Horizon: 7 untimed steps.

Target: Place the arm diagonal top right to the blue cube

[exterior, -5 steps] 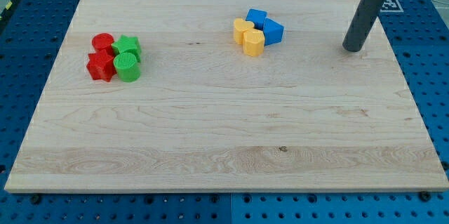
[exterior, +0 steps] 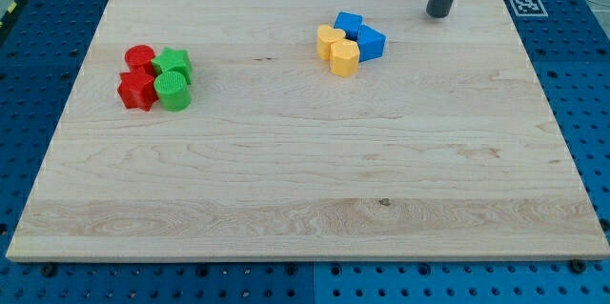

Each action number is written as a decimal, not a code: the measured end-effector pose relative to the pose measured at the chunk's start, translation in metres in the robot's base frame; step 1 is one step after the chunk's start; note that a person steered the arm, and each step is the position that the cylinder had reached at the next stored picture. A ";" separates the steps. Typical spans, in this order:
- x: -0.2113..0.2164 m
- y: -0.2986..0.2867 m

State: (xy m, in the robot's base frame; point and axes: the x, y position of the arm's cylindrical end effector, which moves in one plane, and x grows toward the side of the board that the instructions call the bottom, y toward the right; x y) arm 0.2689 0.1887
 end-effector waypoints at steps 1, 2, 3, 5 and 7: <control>0.000 0.000; -0.002 0.000; -0.004 0.000; -0.013 0.000; -0.028 0.000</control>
State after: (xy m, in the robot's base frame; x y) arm 0.2411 0.1886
